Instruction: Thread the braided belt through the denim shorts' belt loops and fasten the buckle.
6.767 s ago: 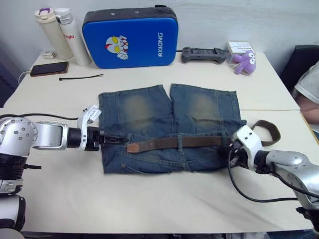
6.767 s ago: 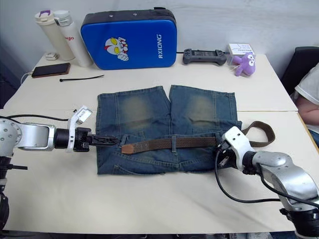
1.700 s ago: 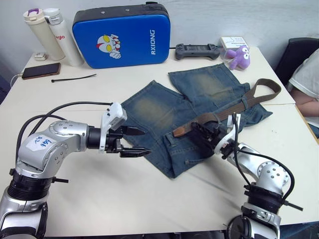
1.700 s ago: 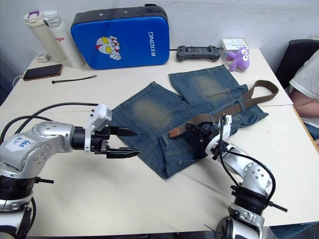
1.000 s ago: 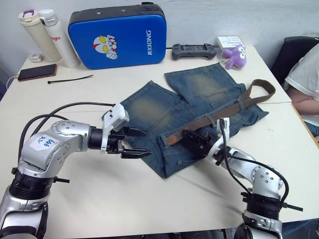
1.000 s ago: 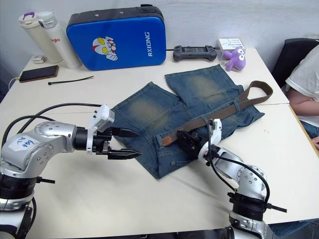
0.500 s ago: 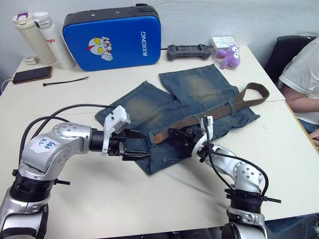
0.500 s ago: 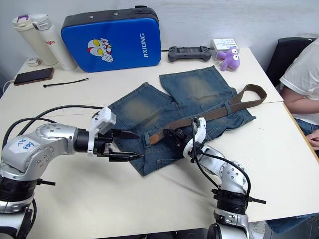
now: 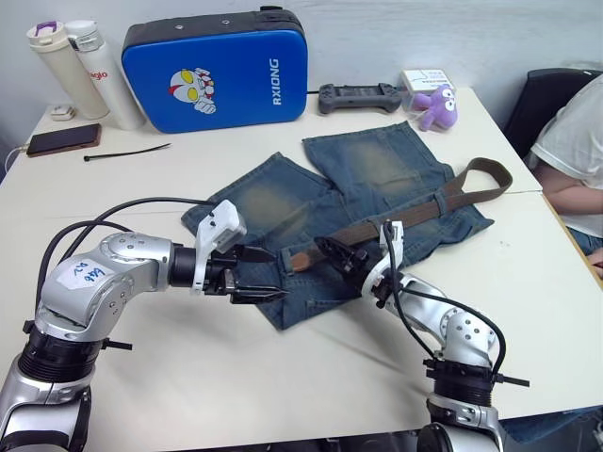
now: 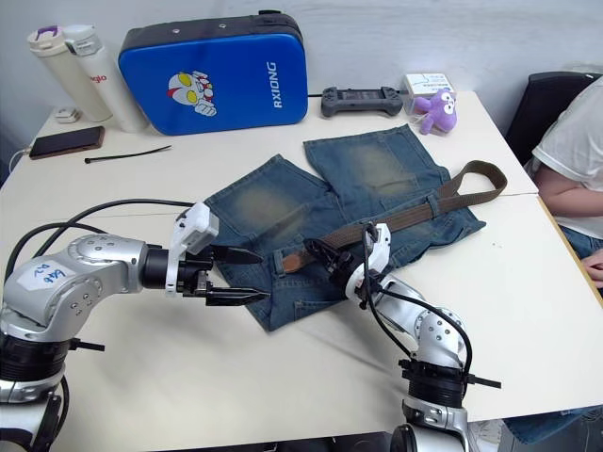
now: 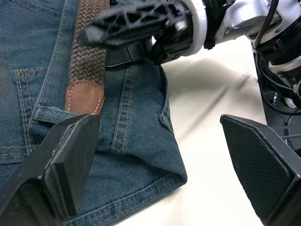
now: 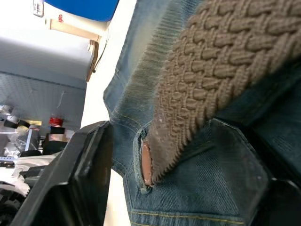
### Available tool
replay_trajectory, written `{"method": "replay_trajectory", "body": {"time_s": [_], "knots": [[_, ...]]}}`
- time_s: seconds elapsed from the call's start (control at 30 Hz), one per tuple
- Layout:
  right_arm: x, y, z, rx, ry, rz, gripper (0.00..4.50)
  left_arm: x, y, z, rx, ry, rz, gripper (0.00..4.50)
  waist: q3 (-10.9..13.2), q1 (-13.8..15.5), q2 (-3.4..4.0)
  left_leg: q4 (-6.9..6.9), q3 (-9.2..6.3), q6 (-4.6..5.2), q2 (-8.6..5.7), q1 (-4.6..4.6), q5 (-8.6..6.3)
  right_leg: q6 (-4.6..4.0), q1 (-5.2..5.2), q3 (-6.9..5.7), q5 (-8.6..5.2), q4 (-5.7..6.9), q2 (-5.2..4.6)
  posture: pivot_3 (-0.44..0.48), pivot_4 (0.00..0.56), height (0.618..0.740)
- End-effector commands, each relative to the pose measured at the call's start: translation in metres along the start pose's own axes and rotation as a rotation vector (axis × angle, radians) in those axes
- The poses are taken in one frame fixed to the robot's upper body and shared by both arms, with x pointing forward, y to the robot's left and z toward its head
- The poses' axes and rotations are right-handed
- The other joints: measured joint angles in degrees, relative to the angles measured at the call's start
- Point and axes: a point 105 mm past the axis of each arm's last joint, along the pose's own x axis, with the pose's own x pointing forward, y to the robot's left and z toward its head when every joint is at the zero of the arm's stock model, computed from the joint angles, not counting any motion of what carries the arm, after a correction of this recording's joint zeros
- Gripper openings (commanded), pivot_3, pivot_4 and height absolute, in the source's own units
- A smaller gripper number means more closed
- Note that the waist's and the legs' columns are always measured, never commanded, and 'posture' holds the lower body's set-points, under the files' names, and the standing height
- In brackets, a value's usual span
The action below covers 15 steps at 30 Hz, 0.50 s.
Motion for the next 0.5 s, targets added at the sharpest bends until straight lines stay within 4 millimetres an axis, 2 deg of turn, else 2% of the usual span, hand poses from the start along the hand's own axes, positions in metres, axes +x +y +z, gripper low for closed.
{"method": "replay_trajectory", "body": {"time_s": [0.03, 0.33, 0.5], "knots": [[-0.012, -0.001, 0.015, -0.004, -0.074, -0.022, 3.29, 0.001, -0.003, 0.009, 0.045, -0.018, -0.017, 4.5, 0.0, 0.2, 0.0, 0.0, 0.0, 0.02, 0.0, -0.01, 0.0, 0.0, 0.0, 0.0, 0.0, -0.01, -0.01, 0.0, 0.15, 0.739], [-0.031, 0.008, 0.04, 0.015, -0.189, -0.018, 3.29, 0.002, -0.001, 0.01, 0.059, -0.014, -0.027, 4.5, 0.0, 1.1, 0.02, 0.01, 0.0, 0.06, -0.02, -0.03, -0.01, 0.0, 0.03, 0.0, 0.0, -0.1, -0.01, 0.0, 0.15, 0.739], [-0.036, 0.006, 0.044, 0.045, -0.212, -0.017, 3.29, 0.002, 0.0, 0.01, 0.068, -0.008, -0.03, 4.5, 0.0, 1.1, 0.03, 0.0, 0.0, 0.07, -0.02, -0.05, -0.01, 0.0, 0.03, -0.01, 0.0, -0.1, -0.01, 0.0, 0.15, 0.739]]}}
